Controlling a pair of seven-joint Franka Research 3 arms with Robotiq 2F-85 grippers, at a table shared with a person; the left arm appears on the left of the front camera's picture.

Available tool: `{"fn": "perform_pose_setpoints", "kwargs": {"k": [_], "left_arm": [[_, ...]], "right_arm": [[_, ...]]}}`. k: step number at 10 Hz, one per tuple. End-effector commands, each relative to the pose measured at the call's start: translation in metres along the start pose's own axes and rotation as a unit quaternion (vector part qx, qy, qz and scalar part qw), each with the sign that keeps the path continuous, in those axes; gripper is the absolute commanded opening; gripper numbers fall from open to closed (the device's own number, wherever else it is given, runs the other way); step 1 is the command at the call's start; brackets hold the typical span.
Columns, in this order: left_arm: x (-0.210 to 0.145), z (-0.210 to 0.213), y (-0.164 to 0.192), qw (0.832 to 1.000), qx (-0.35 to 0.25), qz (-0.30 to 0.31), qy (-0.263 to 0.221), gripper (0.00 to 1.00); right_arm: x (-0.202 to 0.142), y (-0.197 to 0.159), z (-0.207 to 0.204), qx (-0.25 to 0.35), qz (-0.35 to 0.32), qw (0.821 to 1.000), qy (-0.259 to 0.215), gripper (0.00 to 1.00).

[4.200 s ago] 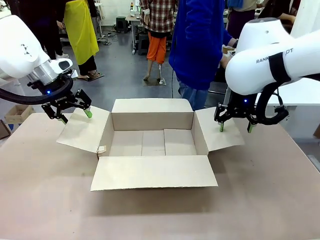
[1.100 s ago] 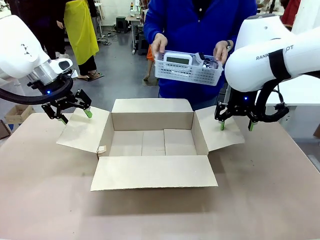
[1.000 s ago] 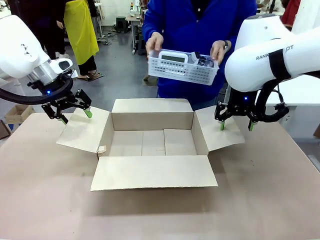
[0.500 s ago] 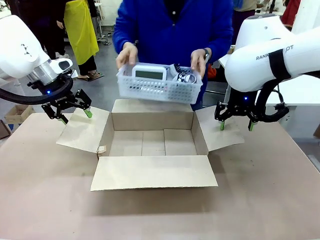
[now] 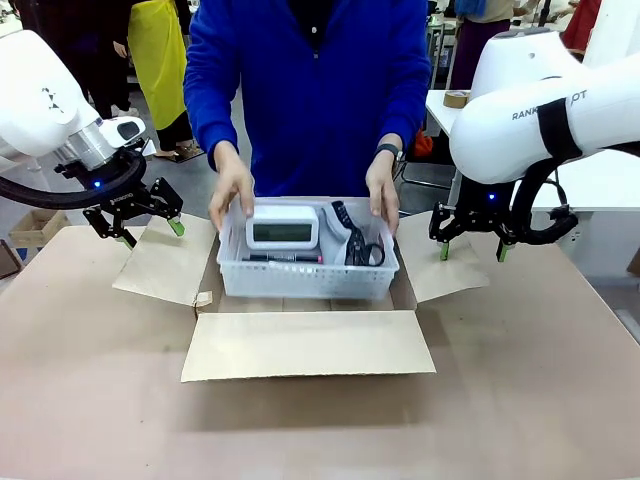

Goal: Pack the gift set into the box.
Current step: Lift both hands away from the flaps of the Package Box.

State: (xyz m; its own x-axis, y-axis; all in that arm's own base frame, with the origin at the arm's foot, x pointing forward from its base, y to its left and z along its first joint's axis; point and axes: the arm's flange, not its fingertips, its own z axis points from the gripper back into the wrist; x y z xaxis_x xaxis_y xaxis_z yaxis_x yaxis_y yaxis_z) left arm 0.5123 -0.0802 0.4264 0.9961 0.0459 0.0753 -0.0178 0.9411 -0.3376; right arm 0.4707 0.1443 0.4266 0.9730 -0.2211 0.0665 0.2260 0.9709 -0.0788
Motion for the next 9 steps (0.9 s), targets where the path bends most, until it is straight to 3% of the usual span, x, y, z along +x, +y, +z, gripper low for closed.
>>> {"fn": "perform_pose_setpoints", "kwargs": {"k": [1, 9], "left_arm": [[-0.0010, 0.0024, -0.0001, 1.000, 0.007, 0.004, -0.003, 1.00], [-0.0010, 0.0024, -0.0001, 1.000, 0.007, 0.004, -0.003, 1.00]], "right_arm": [[0.0007, 0.0015, 0.0014, -0.013, -0.011, 1.000, -0.006, 1.00], [0.0007, 0.0015, 0.0014, -0.013, -0.011, 1.000, -0.006, 1.00]]}}
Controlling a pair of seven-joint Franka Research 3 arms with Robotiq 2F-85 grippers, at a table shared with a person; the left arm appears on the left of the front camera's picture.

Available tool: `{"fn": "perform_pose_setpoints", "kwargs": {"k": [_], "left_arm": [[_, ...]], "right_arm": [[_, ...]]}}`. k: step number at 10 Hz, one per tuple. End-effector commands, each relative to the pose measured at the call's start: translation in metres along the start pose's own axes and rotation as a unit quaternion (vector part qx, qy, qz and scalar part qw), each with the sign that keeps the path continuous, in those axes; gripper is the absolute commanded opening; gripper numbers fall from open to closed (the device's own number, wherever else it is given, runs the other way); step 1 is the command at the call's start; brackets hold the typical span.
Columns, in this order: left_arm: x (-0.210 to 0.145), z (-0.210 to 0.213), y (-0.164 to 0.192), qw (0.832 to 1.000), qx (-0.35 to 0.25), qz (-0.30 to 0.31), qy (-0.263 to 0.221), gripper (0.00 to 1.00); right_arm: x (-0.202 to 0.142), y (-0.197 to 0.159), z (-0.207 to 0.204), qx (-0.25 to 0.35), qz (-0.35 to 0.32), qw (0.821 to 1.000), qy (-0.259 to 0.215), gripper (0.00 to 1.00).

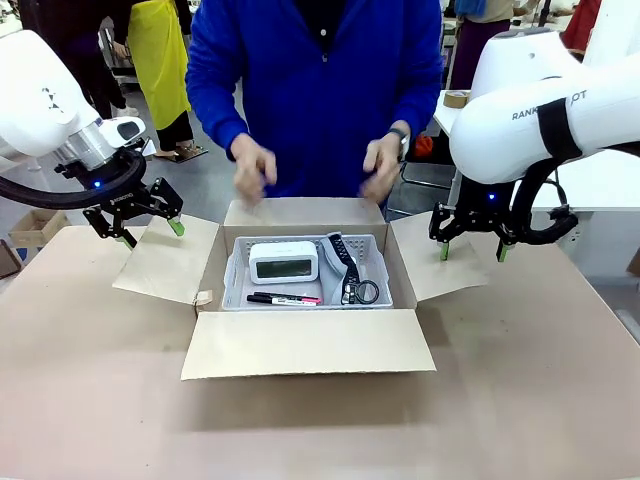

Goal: Pack the gift set into the box.
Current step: Lift both hands away from the flaps of the Package Box.

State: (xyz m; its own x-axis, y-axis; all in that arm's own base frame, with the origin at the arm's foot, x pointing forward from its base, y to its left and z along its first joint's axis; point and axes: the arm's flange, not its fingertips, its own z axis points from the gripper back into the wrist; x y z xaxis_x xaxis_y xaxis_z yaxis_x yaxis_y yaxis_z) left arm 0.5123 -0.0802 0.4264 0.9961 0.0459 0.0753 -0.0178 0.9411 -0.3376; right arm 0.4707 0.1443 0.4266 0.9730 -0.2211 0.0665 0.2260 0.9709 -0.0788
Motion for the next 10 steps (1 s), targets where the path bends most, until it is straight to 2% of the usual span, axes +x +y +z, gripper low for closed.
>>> {"fn": "perform_pose_setpoints", "kwargs": {"k": [1, 2, 3, 5, 6, 7, 8, 9, 10], "left_arm": [[-0.001, 0.002, 0.000, 1.000, 0.006, 0.004, -0.003, 1.00], [-0.001, 0.002, 0.000, 1.000, 0.006, 0.004, -0.003, 1.00], [0.000, 0.000, 0.000, 1.000, 0.000, 0.000, 0.000, 1.00], [-0.018, 0.071, 0.040, 0.990, -0.135, -0.010, 0.045, 1.00], [-0.028, 0.093, 0.071, 0.978, -0.196, -0.013, 0.063, 1.00], [-0.038, 0.107, 0.101, 0.961, -0.267, -0.018, 0.070, 1.00], [-0.052, 0.115, 0.134, 0.932, -0.359, -0.033, 0.051, 1.00], [-0.063, 0.116, 0.169, 0.907, -0.421, -0.024, 0.021, 1.00], [-0.071, 0.110, 0.198, 0.890, -0.455, 0.001, -0.004, 1.00]], "right_arm": [[0.001, 0.002, 0.001, -0.013, -0.011, 1.000, -0.006, 1.00], [0.000, 0.000, 0.000, 0.000, 0.000, 1.000, 0.000, 1.00], [-0.003, -0.021, 0.025, 0.050, 0.020, 0.998, 0.019, 1.00], [-0.003, -0.100, 0.066, 0.194, 0.017, 0.978, 0.073, 1.00], [-0.004, -0.149, 0.077, 0.265, 0.009, 0.960, 0.087, 1.00], [-0.007, -0.192, 0.077, 0.342, 0.002, 0.935, 0.098, 1.00], [-0.011, -0.231, 0.067, 0.405, -0.004, 0.908, 0.104, 1.00], [-0.016, -0.265, 0.049, 0.462, -0.040, 0.880, 0.099, 1.00], [-0.022, -0.290, 0.028, 0.511, -0.075, 0.852, 0.084, 1.00]]}}
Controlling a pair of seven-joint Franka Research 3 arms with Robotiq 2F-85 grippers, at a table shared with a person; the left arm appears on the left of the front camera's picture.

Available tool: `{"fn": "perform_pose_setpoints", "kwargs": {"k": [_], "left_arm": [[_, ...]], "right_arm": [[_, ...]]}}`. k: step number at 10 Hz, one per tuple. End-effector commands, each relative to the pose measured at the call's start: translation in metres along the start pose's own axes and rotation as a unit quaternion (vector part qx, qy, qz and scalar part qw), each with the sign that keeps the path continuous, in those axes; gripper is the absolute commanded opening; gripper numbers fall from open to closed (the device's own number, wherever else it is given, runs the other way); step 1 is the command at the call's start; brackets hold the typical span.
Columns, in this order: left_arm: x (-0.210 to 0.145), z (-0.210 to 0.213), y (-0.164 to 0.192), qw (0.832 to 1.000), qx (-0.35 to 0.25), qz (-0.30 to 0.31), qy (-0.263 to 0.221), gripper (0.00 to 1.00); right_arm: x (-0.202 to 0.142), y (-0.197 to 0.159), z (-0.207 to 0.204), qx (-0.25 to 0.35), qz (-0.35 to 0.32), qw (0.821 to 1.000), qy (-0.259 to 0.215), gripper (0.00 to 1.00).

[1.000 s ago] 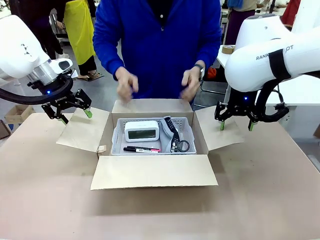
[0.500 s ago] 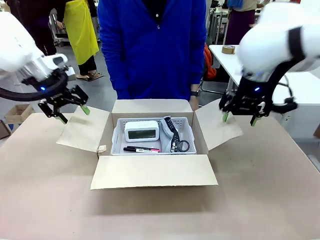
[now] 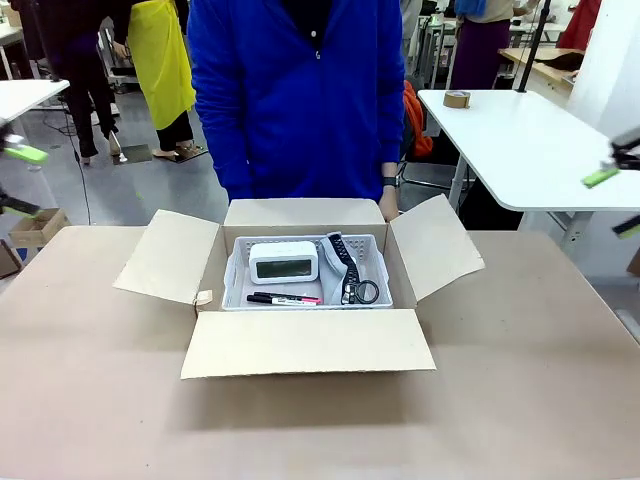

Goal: Pack the gift set into the box.
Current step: Lift both hands away from the flaps of the Package Box, then press and hold the closed box until the human finishes sealing it.

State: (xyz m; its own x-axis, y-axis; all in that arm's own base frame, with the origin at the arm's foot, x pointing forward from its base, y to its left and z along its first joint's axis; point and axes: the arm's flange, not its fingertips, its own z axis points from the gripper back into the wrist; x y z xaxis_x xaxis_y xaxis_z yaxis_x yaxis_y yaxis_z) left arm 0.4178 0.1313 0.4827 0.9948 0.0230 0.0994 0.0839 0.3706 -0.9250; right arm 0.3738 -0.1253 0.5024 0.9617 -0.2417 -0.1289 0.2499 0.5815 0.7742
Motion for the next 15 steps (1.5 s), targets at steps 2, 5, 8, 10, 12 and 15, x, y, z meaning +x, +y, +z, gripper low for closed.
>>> {"fn": "perform_pose_setpoints", "kwargs": {"k": [2, 5, 8, 10, 12, 15], "left_arm": [[0.011, 0.006, 0.050, 0.988, -0.019, 0.131, -0.077, 1.00], [-0.008, 0.018, 0.031, 0.999, -0.036, 0.024, -0.030, 1.00], [-0.008, 0.018, 0.031, 0.999, -0.036, 0.024, -0.030, 1.00], [-0.008, 0.018, 0.031, 0.999, -0.036, 0.024, -0.030, 1.00], [-0.008, 0.018, 0.031, 0.999, -0.036, 0.024, -0.030, 1.00], [-0.008, 0.018, 0.031, 0.999, -0.036, 0.024, -0.030, 1.00]], "right_arm": [[0.025, -0.054, -0.025, 0.125, -0.138, 0.977, -0.102, 1.00], [0.002, -0.038, 0.005, 0.061, -0.043, 0.997, -0.021, 1.00], [0.002, -0.038, 0.005, 0.061, -0.043, 0.997, -0.021, 1.00], [0.002, -0.038, 0.005, 0.061, -0.043, 0.997, -0.021, 1.00], [0.002, -0.038, 0.005, 0.061, -0.043, 0.997, -0.021, 1.00], [0.002, -0.038, 0.005, 0.061, -0.043, 0.997, -0.021, 1.00]]}}
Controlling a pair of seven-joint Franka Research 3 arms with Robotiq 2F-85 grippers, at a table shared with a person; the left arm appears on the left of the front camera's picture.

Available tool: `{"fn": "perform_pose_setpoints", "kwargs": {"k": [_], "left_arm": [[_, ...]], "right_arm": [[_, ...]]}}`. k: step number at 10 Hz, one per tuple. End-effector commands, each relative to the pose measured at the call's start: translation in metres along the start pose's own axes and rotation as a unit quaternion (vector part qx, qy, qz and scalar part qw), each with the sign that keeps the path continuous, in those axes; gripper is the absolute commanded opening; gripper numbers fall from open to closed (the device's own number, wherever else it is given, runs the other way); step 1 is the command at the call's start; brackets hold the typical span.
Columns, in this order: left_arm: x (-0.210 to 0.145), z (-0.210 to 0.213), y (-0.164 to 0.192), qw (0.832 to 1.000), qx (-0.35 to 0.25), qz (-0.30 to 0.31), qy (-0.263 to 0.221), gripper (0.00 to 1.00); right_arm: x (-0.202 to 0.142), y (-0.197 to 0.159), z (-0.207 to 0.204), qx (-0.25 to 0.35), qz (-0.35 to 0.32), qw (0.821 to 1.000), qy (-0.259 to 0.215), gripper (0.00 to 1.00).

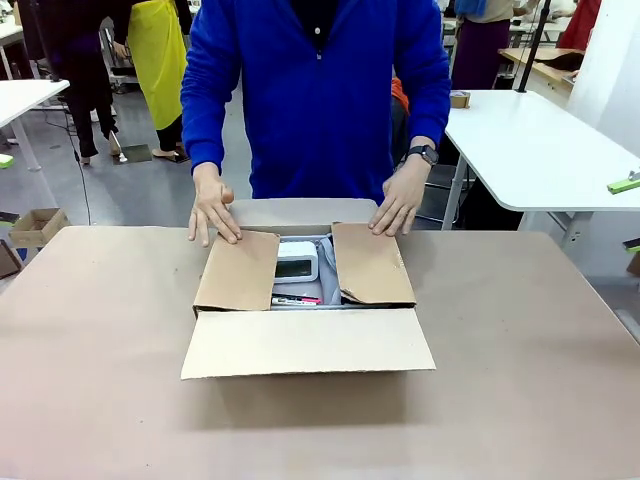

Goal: Pack the gift set into the box.
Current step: Press and hold the closed box until the human finishes sealing it.

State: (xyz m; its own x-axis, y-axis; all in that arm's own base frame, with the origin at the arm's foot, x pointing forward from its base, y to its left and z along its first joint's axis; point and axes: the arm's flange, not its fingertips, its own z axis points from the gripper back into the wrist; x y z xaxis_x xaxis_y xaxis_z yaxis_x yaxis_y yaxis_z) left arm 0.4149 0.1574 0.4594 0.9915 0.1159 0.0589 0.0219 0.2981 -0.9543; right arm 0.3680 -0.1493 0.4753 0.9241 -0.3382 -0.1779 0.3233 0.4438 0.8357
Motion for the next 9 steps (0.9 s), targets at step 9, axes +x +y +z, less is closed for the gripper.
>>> {"fn": "perform_pose_setpoints", "kwargs": {"k": [9], "left_arm": [[-0.0029, 0.0021, 0.0001, 1.000, 0.000, -0.010, 0.008, 1.00]], "right_arm": [[-0.0013, -0.0016, 0.0033, -0.007, 0.007, 1.000, 0.007, 1.00]]}}
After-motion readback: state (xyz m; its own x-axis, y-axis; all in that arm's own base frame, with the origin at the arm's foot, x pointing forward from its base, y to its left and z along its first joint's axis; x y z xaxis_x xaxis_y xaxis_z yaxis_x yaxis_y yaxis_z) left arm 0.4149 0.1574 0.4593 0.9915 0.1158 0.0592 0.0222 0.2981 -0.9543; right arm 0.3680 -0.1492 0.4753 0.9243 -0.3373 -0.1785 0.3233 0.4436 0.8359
